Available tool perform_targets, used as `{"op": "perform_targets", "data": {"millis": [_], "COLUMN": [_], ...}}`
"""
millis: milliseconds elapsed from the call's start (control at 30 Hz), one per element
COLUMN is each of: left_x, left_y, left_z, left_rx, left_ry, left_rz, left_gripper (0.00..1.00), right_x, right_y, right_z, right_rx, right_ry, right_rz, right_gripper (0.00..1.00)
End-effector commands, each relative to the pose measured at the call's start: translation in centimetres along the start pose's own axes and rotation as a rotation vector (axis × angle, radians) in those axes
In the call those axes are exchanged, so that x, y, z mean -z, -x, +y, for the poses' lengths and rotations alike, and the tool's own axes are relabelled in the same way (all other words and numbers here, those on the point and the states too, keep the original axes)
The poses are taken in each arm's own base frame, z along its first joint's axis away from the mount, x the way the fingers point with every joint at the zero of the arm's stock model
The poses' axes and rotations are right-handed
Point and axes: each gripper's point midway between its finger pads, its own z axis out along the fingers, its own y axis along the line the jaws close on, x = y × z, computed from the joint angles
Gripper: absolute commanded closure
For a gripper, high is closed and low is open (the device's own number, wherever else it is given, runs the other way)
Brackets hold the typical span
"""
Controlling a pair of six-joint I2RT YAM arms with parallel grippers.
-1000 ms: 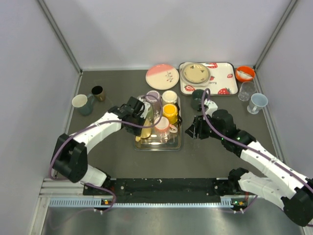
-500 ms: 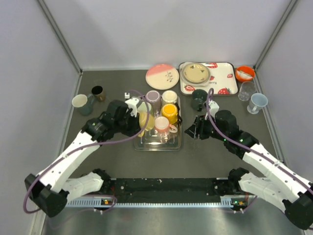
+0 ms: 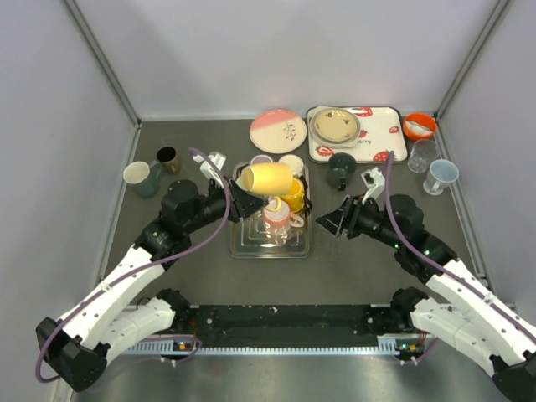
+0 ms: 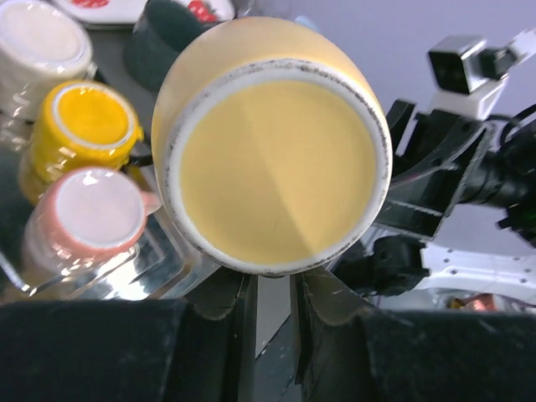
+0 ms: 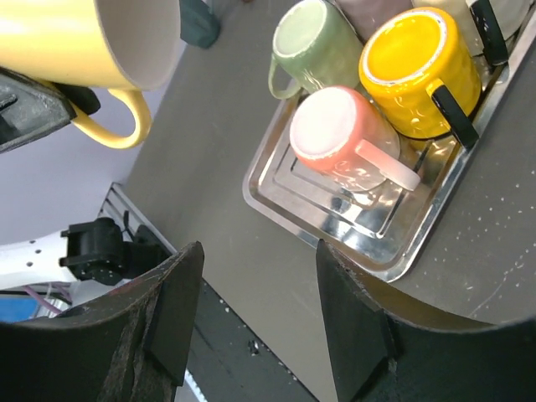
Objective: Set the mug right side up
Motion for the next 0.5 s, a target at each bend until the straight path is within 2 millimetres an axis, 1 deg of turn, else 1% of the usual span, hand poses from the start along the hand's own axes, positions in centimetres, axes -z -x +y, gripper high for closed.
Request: {"op": "perform_targets", "data": {"millis": [0, 33, 67, 100, 167, 200, 233, 267, 333, 400, 433, 467], "left_x": [1.5, 1.4, 1.7, 1.6, 1.6, 1.5, 1.5, 1.4, 1.3, 1.2, 1.2, 1.2], "left_y": [6.1, 5.9, 6.4, 6.5, 6.0, 6.2, 6.1, 6.0, 6.2, 6.1, 6.3, 6.3], "left_z": [-6.9, -6.7, -7.3, -7.5, -8.1, -8.5, -8.6, -8.8, -9.1, -9.2, -9.4, -9.4], "left_rx": [-0.010, 0.002, 0.017, 0.022, 0.037, 0.037, 0.043, 0.052, 0.056, 0.053, 0.048, 0.045], "left_ry": [-0.292, -0.302, -0.334, -0.349, -0.395, -0.421, -0.433, -0.448, -0.465, -0.475, -0.482, -0.486], "left_rz": [-0.257, -0.268, -0.295, -0.299, -0.274, -0.278, -0.273, -0.264, -0.267, -0.264, -0.268, -0.269], "left_gripper": [1.00, 1.00, 1.00, 1.00, 1.00, 1.00, 1.00, 1.00, 1.00, 1.00, 1.00, 1.00], "right_x": [0.5, 0.7, 0.8, 0.9, 1.2, 1.0, 1.2, 1.3, 1.2, 1.3, 1.4, 1.6], "right_y": [1.5, 1.8, 1.8, 1.9, 2.1, 2.0, 1.8, 2.4, 2.3, 2.9, 2.7, 3.2], "right_z": [2.4, 3.5, 4.0, 4.6, 5.8, 5.8, 6.4, 7.2, 7.8, 8.3, 8.5, 8.6], "right_rx": [-0.052, -0.044, -0.044, -0.043, -0.055, -0.063, -0.066, -0.066, -0.095, -0.105, -0.111, -0.129], "right_ry": [0.113, 0.170, 0.197, 0.223, 0.271, 0.274, 0.302, 0.333, 0.363, 0.398, 0.425, 0.442], "right_rz": [-0.090, -0.099, -0.097, -0.095, -0.080, -0.065, -0.040, -0.053, -0.031, -0.052, -0.044, -0.064], "right_gripper": [0.42, 0.42, 0.41, 0.39, 0.37, 0.36, 0.35, 0.34, 0.34, 0.33, 0.33, 0.33]}}
